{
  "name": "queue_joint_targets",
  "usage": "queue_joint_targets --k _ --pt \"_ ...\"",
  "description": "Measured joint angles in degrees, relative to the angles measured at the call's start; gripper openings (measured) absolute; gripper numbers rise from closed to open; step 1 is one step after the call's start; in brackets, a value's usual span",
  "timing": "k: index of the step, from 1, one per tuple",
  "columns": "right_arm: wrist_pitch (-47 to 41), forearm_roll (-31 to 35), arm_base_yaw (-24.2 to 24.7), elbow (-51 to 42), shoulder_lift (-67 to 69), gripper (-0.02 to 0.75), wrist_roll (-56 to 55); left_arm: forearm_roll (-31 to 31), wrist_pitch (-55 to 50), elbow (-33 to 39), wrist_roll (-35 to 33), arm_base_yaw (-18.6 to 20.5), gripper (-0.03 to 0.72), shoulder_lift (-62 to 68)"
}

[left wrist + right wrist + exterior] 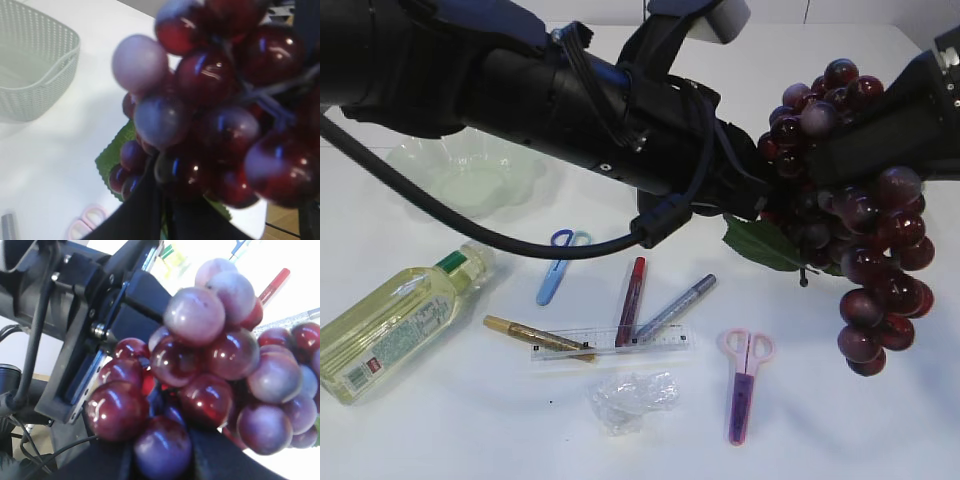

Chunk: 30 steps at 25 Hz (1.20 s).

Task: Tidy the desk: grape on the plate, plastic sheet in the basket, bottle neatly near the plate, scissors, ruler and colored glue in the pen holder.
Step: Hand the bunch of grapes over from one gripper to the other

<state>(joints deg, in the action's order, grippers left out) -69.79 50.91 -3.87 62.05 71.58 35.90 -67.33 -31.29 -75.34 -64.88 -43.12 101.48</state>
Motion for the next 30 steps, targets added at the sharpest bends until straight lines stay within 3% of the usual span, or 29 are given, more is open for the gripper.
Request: queue_joint_targets --k 4,10,13,17,30 --pt "-0.1 -0.1 0.0 0.4 0.0 0.183 0.0 2.0 -3.1 0.0 1.1 0.0 0.075 0.0" --pt "-0.1 -0.5 0.0 4.0 0.0 0.185 0.0 4.3 -4.8 0.0 2.9 0.0 0.503 0.0" --pt "-0.2 -0.9 0.0 4.3 0.0 0.185 0.0 4.8 -3.5 0.0 3.9 0.0 0.627 0.0" --pt "-0.2 -1.2 0.0 4.3 0.0 0.185 0.0 5.2 -0.5 0.0 4.3 0.0 0.664 0.0" --pt "-0.2 -1.2 0.0 4.3 0.0 0.185 0.0 7.2 7.0 0.0 4.4 -0.8 0.669 0.0"
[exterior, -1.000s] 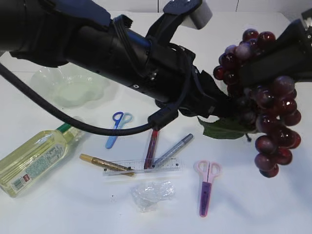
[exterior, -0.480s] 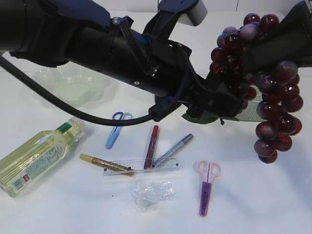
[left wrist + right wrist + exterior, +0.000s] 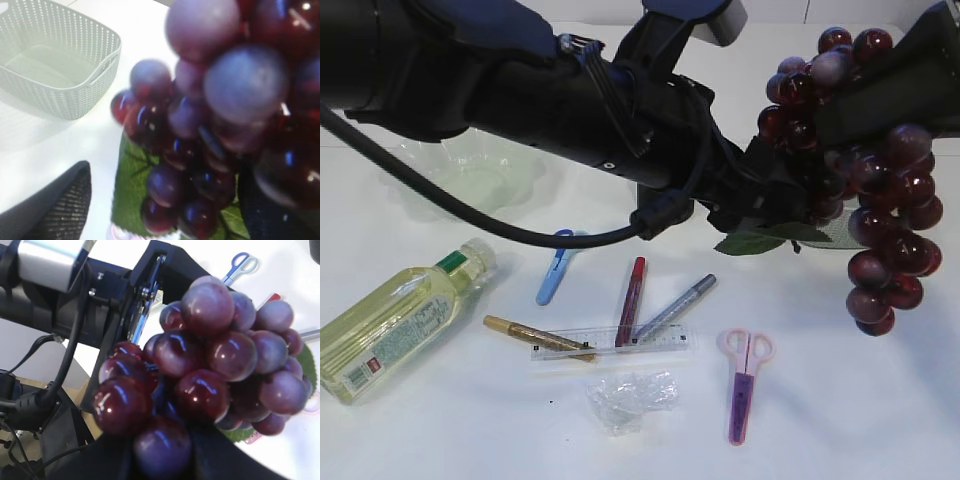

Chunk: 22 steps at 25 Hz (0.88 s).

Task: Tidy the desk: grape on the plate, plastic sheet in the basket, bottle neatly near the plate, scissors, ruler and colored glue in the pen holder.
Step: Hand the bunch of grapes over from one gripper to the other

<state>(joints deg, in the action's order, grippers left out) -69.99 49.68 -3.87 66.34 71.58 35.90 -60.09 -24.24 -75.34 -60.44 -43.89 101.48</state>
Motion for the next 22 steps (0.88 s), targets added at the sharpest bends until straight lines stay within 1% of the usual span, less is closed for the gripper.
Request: queue_joint_targets --k 7,11,17,22 --pt "-0.1 -0.2 0.0 0.0 0.0 0.185 0.0 2.0 -1.3 0.0 0.0 -2.2 0.666 0.0" --pt "-0.1 -0.1 0.0 0.0 0.0 0.185 0.0 2.6 -1.6 0.0 0.1 -2.3 0.659 0.0" --pt "-0.1 -0.2 0.0 0.0 0.0 0.187 0.0 2.2 -0.1 0.0 1.0 -2.3 0.67 0.0" --pt "-0.1 -0.4 0.0 0.0 0.2 0.189 0.0 2.4 3.7 0.0 1.3 -2.3 0.671 0.2"
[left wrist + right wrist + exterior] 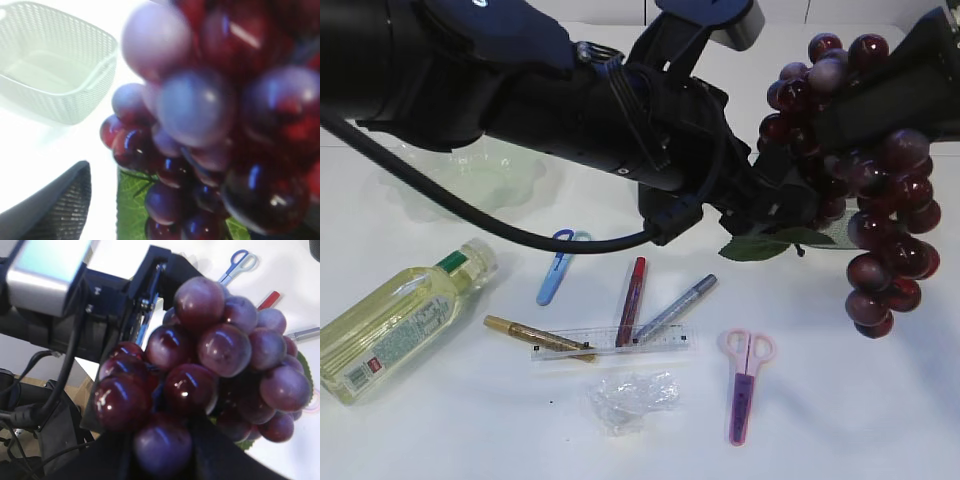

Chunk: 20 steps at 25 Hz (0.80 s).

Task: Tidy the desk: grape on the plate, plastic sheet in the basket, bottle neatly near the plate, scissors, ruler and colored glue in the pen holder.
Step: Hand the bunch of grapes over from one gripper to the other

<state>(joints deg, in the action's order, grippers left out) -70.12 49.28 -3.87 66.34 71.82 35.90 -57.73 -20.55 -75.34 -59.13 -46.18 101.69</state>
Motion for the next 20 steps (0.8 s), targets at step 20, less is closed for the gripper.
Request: queue_joint_targets --k 20 --pt "0.0 -1.0 0.0 0.0 0.1 0.195 0.1 5.3 1.5 0.0 0.1 0.0 0.529 1.2"
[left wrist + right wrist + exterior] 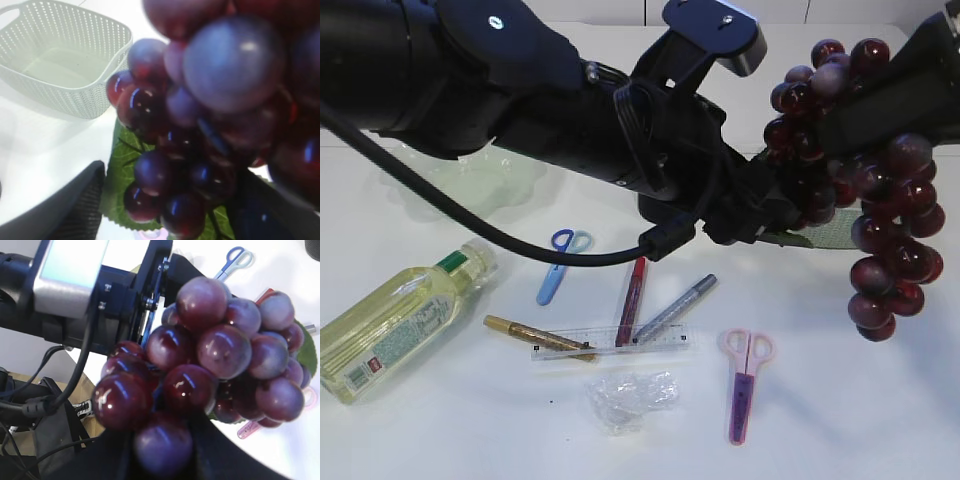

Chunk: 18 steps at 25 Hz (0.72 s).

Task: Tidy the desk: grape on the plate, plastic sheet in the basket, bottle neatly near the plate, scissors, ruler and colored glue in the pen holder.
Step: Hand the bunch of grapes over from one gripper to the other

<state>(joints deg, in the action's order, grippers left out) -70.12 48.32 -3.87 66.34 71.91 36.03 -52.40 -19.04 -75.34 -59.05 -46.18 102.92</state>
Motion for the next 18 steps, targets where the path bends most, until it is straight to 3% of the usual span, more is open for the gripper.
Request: queue_joint_targets --k 4,13,18 --pt "0.0 0.0 0.0 0.0 0.0 0.195 0.0 -0.6 0.7 0.1 0.0 0.0 0.583 0.0" --pt "0.0 -0.1 0.0 0.0 0.0 0.197 0.0 -4.4 1.6 0.2 0.0 0.2 0.596 0.0" --pt "0.0 -0.2 0.0 0.0 0.0 0.199 0.0 -4.2 1.0 0.2 0.0 0.2 0.666 0.0"
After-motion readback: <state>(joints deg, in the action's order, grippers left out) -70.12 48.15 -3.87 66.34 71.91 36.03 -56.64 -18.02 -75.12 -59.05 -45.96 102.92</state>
